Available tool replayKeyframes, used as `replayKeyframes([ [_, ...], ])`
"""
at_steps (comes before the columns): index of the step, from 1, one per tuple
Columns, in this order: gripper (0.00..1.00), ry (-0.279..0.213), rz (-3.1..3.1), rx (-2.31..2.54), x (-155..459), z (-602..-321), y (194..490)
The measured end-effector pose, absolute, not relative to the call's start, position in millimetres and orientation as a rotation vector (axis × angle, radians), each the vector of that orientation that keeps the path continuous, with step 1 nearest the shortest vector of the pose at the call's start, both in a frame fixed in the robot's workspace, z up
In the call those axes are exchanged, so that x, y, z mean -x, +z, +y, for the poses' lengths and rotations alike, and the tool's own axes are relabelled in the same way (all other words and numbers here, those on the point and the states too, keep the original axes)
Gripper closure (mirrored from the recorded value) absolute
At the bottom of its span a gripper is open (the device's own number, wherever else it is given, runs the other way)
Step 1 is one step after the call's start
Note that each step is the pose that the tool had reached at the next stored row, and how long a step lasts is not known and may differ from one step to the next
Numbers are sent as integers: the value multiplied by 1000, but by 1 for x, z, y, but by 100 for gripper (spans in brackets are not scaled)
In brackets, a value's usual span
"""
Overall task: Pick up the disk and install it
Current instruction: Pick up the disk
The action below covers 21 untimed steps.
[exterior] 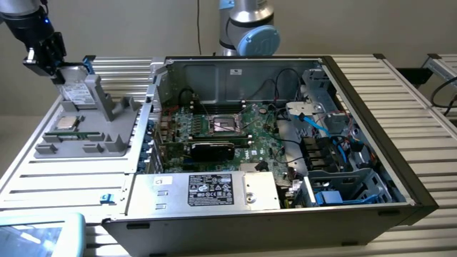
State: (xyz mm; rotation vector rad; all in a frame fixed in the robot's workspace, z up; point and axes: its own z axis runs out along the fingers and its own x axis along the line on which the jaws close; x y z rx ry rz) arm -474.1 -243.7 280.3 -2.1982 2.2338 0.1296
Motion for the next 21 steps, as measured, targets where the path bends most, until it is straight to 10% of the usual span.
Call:
replayKeyframes([
  [21,62,126,2230,2196,474,-246,281],
])
